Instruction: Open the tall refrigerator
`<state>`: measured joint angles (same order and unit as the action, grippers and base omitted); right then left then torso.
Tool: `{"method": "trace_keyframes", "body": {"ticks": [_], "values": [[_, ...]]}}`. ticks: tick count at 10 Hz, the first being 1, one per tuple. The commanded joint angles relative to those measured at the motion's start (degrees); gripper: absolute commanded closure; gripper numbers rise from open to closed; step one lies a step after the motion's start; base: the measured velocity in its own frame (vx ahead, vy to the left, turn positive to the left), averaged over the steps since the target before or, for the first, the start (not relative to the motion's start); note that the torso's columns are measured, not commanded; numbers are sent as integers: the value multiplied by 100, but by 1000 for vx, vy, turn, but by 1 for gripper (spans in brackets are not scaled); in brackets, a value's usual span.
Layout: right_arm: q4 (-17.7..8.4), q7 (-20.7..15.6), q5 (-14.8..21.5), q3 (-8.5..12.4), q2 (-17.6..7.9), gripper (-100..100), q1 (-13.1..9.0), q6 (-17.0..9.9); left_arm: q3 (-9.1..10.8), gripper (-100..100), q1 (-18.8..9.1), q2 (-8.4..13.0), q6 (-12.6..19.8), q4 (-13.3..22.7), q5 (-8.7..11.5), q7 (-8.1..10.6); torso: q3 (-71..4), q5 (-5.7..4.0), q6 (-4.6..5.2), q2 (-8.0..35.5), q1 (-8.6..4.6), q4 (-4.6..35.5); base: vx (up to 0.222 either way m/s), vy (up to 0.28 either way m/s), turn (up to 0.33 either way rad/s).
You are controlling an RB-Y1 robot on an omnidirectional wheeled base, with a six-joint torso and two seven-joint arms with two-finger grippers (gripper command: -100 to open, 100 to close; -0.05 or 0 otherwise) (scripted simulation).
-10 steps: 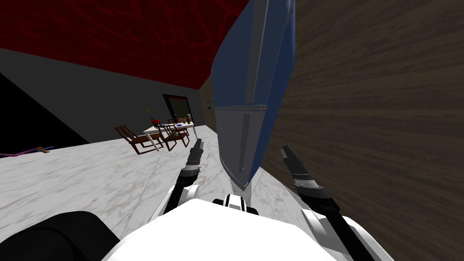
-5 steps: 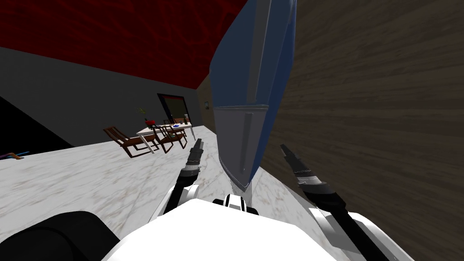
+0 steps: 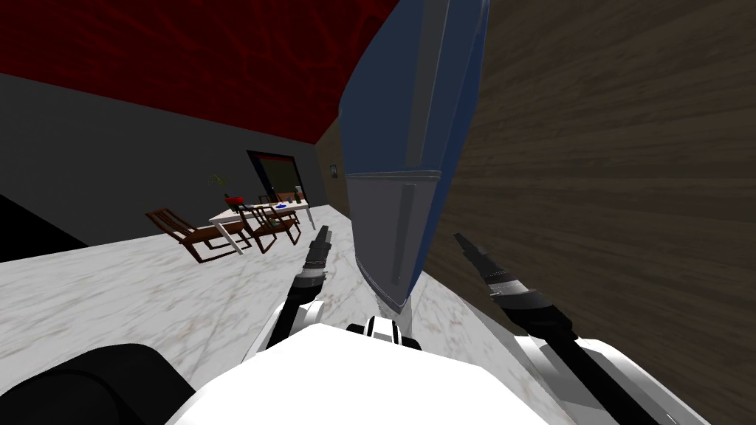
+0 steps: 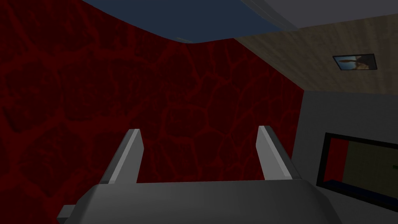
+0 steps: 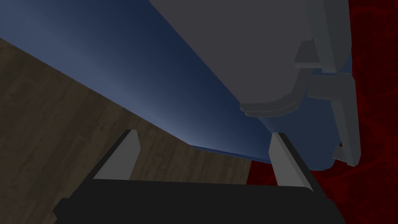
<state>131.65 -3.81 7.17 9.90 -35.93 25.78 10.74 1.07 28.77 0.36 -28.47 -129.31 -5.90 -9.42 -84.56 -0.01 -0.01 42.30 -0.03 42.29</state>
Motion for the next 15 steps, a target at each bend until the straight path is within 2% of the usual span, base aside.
{"method": "trace_keyframes", "body": {"ticks": [1, 2, 3, 4, 5, 6, 7, 8, 9, 10, 11, 12, 13, 14, 15], "values": [[52, 17, 101, 111, -399, -100, -21, -226, 0, 0, 0, 0, 0, 0, 0, 0, 0, 1, 2, 1, 5, 0, 18, 59, -50], [90, 29, 193, 204, -599, -100, -44, -424, 0, 0, 0, 0, 0, 0, 0, 0, 0, 1, 0, 0, 3, 0, 33, 64, -86], [90, 29, 193, 204, -722, -100, -44, -424, 0, 0, 0, 0, 0, 0, 0, 0, -3, 1, 2, -6, 4, -1, 35, 59, -57], [122, 41, 285, 296, -924, -100, -70, -624, 0, 0, 0, 0, 0, 0, 0, 0, -4, 1, 0, -6, 2, -2, 35, 78, -100], [122, 41, 285, 296, -1049, -100, -70, -624, 0, 0, 0, 0, 0, 0, 0, 0, -3, 2, 2, -4, 8, -1, 27, 66, -45], [148, 54, 378, 389, -1246, -100, -96, -827, 0, 0, 0, 0, 0, 0, 0, 0, 0, 1, 0, -1, 3, 0, 27, 71, -73], [148, 54, 378, 389, -1380, -100, -96, -827, 0, 0, 0, 0, 0, 0, 0, 0, 0, 1, 2, 0, 4, 0, 25, 57, -53], [166, 67, 471, 483, -1579, -100, -125, -1032, 0, 0, 0, 0, 0, 0, 0, 0, 0, 0, 1, 0, -2, 0, 19, 73, -107], [166, 67, 471, 483, -1713, -100, -125, -1032, 0, 0, 0, 0, 0, 0, 0, 0, 0, 1, 3, 1, 5, 0, 22, 60, -51], [176, 80, 564, 576, -1905, -100, -155, -1240, 0, 0, 0, 0, 0, 0, 0, 0, -1, 1, 0, -2, 1, 0, 37, 66, -109], [176, 80, 564, 576, -2048, -100, -155, -1240, 0, 0, 0, 0, 0, 0, 0, 0, -4, 1, 3, -6, 4, -1, 29, 60, -50], [178, 94, 657, 669, -2236, -100, -188, -1449, 0, 0, 0, 0, 0, 0, 0, 0, -3, 1, -1, -4, 1, -1, 36, 75, -89], [178, 94, 657, 669, -2385, -100, -188, -1449, 0, 0, 0, 0, 0, 0, 0, 0, -3, 2, 2, -5, 7, -1, 22, 71, -46], [171, 108, 751, 762, -2561, -100, -222, -1661, 0, 0, 0, 0, 0, 0, 0, 0, 0, 2, 0, 1, 5, 0, 24, 73, -92], [171, 108, 751, 762, -2726, -100, -222, -1661, 0, 0, 0, 0, 0, 0, 0, 0, 0, 1, 2, 0, 4, 1, 17, 58, -54]]}}
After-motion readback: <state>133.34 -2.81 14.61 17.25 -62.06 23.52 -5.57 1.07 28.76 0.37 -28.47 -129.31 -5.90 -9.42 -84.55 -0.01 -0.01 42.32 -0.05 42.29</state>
